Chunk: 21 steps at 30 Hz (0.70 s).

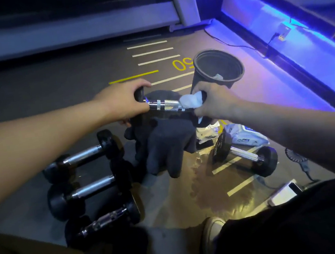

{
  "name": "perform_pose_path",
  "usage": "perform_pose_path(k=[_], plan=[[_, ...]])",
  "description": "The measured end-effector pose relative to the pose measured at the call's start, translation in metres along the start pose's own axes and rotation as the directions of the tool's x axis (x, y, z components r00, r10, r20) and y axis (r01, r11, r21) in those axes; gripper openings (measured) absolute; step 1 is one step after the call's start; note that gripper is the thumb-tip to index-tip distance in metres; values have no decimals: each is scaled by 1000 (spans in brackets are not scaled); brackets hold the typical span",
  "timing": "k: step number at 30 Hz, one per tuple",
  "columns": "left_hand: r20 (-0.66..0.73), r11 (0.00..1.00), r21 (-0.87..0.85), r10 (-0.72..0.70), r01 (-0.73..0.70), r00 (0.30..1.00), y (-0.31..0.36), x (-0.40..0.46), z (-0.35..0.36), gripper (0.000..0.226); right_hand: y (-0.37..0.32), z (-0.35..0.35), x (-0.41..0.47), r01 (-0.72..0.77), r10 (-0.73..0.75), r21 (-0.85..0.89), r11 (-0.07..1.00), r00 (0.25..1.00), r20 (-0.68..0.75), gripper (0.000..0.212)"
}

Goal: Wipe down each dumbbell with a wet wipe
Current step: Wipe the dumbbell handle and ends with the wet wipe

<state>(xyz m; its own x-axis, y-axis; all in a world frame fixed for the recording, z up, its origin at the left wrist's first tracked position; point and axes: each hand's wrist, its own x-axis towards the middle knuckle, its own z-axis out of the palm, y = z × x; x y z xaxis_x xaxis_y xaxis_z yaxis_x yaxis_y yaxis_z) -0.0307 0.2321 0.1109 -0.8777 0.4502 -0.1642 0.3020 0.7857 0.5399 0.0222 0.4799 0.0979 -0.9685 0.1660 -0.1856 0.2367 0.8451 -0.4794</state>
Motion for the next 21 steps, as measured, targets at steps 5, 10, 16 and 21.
perform_pose_path(k=[5,10,16,21], plan=[[-78,1000,17,-15,16,997,7,-4,6,27,2,-2,-10,59,-60,-18,998,992,-112,47],[-190,998,42,55,-48,980,38,-7,-14,32,3,-45,-22,136,-141,-36,990,963,-230,45],[-259,985,106,158,-134,953,97,-1,-20,40,33,-88,-48,129,-117,12,992,929,-352,42],[-207,972,137,219,-193,954,141,6,17,42,88,-91,-76,71,-47,47,996,914,-404,45]])
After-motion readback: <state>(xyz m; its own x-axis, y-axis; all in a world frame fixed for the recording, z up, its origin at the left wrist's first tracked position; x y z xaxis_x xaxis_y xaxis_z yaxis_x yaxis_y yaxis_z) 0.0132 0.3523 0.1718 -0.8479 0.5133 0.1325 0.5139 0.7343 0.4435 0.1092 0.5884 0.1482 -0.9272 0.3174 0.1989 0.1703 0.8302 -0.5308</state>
